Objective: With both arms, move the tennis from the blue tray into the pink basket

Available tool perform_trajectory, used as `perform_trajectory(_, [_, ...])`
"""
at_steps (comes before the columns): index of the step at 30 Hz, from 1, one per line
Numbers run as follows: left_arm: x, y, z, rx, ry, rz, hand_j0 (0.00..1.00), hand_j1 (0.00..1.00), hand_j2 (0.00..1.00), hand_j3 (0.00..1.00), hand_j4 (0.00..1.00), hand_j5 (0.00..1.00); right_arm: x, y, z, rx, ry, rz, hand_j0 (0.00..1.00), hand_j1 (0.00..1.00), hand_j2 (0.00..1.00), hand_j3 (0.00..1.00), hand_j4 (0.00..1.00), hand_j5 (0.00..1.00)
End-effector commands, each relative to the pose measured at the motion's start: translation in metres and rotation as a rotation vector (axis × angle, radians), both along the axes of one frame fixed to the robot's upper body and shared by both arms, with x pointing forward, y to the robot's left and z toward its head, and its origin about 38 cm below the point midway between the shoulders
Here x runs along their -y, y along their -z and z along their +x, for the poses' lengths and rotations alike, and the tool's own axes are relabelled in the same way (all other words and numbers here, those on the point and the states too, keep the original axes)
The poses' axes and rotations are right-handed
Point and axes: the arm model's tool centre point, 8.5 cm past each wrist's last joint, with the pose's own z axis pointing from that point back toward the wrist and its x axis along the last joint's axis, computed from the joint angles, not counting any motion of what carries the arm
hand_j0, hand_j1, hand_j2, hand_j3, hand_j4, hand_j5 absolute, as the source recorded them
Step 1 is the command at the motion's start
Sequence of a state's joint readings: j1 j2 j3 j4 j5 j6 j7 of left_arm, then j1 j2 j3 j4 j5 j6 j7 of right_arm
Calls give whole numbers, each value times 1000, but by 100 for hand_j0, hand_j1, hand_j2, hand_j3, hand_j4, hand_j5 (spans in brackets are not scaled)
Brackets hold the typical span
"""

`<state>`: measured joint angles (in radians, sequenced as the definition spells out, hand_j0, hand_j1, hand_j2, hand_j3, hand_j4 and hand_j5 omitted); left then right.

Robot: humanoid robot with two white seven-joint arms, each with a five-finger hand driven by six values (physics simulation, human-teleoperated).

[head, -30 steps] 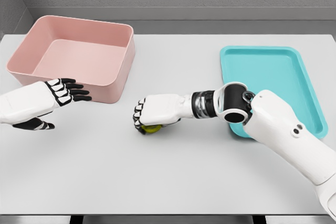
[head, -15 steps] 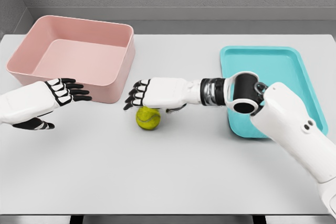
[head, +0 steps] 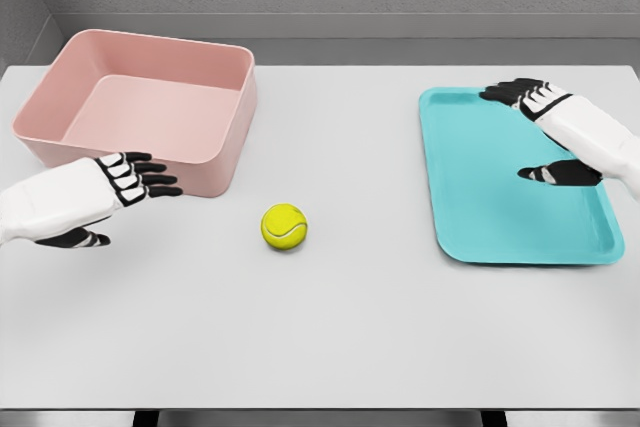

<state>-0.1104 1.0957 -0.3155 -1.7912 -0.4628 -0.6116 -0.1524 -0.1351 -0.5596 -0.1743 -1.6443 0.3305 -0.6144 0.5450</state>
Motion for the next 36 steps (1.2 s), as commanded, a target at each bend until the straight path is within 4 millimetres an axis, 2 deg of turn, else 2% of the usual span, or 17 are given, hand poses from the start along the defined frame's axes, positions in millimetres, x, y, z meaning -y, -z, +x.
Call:
perform_trajectory(1, [8,9,0,17,9,7,100,100,100,100,100,100,38,-24,-10,62,91,52,100,100,100,100,100,100])
perform_trajectory(3, [15,14,1,21,17,20,100,100,100,100,100,100,42,-8,-20,22,107,56,100,100,100,100,100,100])
perform_trajectory(5, [28,27,1,28,36,30,100,100,100,100,100,100,41,-2,-23,6,105,61,100,100,100,100,100,100])
perform_trajectory(7, [57,42,3,20,108,57,100,100,100,100,100,100,38,5,-24,-10,102,69,100,100,100,100,100,100])
perform_trajectory(11, [86,50,5,13,191,67,100,100,100,100,100,100,27,11,-27,-5,80,165,100,100,100,100,100,100])
perform_trajectory(15, [99,49,9,16,226,64,100,100,100,100,100,100,9,3,-30,30,35,168,100,100,100,100,100,100])
perform_trajectory(18, [107,45,12,28,249,65,100,100,100,100,100,100,8,1,-30,34,31,167,100,100,100,100,100,100])
perform_trajectory(24, [141,39,18,53,333,43,100,100,100,100,100,100,5,0,-29,38,22,166,100,100,100,100,100,100])
perform_trajectory(28, [148,38,21,55,341,28,100,100,100,100,100,100,3,0,-28,37,18,164,100,100,100,100,100,100])
perform_trajectory(30, [154,41,28,43,345,26,100,100,100,100,100,100,3,0,-28,37,18,164,100,100,100,100,100,100])
perform_trajectory(36, [157,42,33,-2,349,-5,100,100,100,100,100,100,3,0,-28,37,18,164,100,100,100,100,100,100])
